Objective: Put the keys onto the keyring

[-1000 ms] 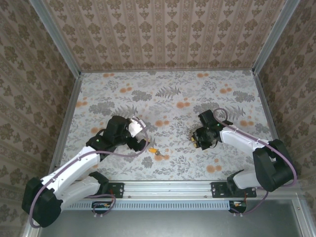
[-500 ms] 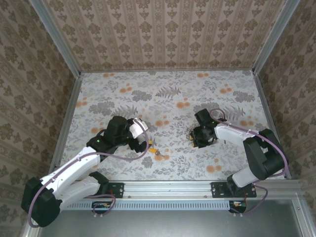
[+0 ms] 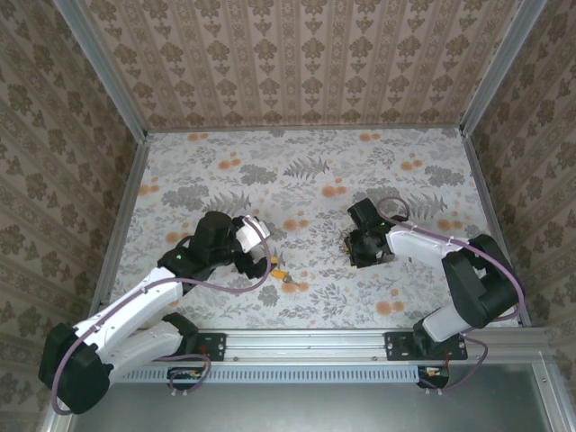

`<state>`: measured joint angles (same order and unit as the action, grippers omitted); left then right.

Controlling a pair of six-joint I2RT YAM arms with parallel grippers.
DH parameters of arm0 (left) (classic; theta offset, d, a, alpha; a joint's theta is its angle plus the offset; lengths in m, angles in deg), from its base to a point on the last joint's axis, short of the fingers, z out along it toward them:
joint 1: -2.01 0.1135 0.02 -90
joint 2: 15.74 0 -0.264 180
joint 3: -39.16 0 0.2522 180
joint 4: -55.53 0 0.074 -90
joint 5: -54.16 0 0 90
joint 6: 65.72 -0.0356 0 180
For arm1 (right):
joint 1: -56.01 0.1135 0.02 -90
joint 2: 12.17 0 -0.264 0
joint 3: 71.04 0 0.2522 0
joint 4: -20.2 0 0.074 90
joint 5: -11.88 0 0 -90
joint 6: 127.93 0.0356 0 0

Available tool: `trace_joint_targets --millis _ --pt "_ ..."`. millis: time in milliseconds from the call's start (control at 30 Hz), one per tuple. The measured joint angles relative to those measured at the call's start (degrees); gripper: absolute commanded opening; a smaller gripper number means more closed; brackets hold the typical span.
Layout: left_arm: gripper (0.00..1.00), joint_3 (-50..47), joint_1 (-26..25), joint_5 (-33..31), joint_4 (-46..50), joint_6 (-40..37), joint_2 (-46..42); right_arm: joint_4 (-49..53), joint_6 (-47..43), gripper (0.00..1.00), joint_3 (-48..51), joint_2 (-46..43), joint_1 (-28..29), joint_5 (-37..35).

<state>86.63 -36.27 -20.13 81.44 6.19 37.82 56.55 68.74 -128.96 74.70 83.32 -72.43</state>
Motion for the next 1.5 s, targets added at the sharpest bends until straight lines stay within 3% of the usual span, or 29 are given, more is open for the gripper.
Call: trace_joint_targets --millis 467,567,1000,1300,1500 --pt "1.00 0.0 0.0 0.2 -0.9 0.0 0.0 -4.5 9.9 0.23 0.1 1.9 2.4 -5.9" --pt "1.00 0.0 0.0 0.2 -1.3 0.0 0.0 -4.5 11.2 0.15 0.1 1.9 3.0 -7.3" --pt "0.99 0.0 -0.6 0.2 -1.6 0.0 0.0 -3.1 12.2 0.00 0.1 0.4 3.1 -9.7" --pt "0.83 -0.3 -3.1 3.4 -5.6 1.0 -0.5 1.0 7.3 0.00 0.2 -7.1 3.1 -8.4" --pt "0.74 -0.4 -6.8 5.2 -14.6 2.5 4.3 3.4 -0.5 0.00 -0.1 -13.3 3.1 -6.6"
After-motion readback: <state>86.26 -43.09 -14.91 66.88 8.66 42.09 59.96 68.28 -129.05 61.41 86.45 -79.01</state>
